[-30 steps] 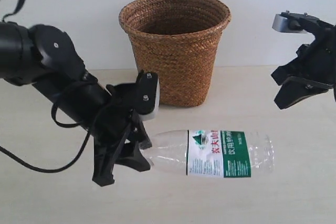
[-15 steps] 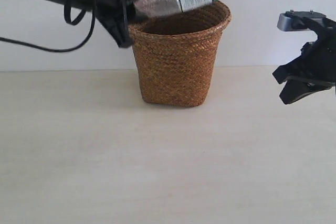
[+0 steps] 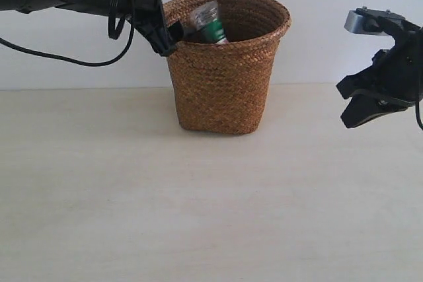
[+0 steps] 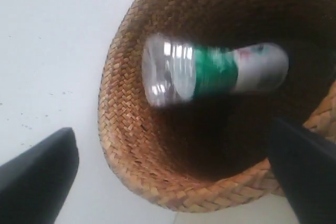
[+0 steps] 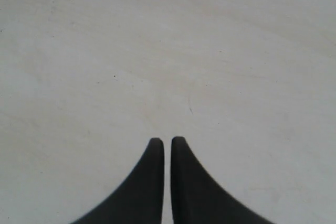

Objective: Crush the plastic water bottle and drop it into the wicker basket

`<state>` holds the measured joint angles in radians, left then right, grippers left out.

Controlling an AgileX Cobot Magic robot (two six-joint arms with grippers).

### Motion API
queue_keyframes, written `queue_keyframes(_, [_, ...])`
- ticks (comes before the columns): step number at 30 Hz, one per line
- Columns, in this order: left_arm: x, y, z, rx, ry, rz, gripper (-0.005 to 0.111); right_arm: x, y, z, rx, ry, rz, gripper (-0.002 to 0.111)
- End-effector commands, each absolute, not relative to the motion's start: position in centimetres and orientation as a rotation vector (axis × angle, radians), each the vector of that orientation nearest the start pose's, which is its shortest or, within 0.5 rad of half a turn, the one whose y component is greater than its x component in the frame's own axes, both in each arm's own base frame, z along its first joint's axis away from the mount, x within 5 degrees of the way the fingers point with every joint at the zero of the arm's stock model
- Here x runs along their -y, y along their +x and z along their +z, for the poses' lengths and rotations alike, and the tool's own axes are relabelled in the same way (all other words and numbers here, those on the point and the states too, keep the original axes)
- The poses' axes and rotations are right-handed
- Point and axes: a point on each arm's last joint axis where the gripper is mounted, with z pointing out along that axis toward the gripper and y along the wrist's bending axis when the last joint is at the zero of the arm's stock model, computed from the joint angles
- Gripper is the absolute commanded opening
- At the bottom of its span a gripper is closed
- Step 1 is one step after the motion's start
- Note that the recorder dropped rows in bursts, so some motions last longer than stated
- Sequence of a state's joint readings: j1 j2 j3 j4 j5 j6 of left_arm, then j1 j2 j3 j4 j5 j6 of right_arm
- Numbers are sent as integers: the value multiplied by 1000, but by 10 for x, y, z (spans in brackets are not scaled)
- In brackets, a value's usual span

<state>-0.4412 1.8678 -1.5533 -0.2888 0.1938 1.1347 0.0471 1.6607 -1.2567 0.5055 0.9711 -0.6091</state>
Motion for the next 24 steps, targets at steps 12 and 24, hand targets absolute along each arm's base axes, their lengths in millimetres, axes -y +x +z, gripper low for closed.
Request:
queue_keyframes(12, [176,348,316,-1991,1579,6,4,-43,332,272,-2709,-538,406,0])
queue_keyframes(24, [131,302,343,-2480,1252,160,4,-21,308,308,-2845,-385,109,0])
